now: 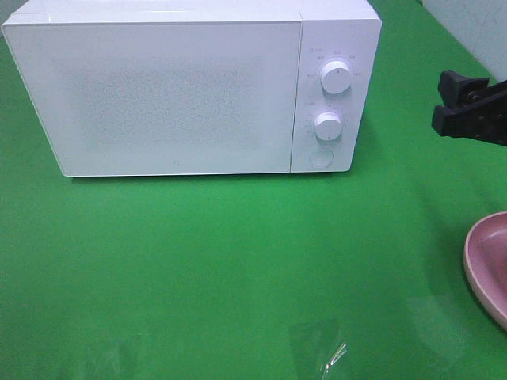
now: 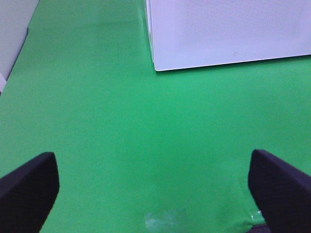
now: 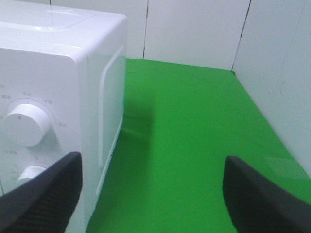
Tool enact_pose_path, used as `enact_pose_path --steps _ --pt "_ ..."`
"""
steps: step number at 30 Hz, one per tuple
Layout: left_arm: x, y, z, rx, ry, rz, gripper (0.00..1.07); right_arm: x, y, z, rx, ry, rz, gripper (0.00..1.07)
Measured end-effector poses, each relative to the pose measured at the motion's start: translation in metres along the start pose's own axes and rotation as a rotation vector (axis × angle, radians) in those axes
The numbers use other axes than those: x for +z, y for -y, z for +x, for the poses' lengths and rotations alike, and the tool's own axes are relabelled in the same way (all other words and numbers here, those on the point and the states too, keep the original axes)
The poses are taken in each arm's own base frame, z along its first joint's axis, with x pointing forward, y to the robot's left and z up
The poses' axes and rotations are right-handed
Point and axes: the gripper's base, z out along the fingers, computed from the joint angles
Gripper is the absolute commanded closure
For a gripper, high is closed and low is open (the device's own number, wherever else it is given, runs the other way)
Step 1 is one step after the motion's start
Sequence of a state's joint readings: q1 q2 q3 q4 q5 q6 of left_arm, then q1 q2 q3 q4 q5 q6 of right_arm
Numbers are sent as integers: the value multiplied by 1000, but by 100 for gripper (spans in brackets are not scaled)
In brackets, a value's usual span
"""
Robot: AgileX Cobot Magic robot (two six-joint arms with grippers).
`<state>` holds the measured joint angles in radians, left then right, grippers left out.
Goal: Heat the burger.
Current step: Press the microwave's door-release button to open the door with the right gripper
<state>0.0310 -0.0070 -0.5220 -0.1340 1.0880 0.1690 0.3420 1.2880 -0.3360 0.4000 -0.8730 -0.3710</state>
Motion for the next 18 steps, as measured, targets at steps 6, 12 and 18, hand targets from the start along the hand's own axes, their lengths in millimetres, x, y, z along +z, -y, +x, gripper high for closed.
enact_pose_path --steps 6,12,18 --pt "0 0 0 0 0 0 9 2 -20 8 17 24 -5 32" --pt "0 0 0 0 0 0 9 3 -44 25 11 18 11 32" --pt "0 0 0 0 0 0 9 -1 -62 42 21 -29 14 32"
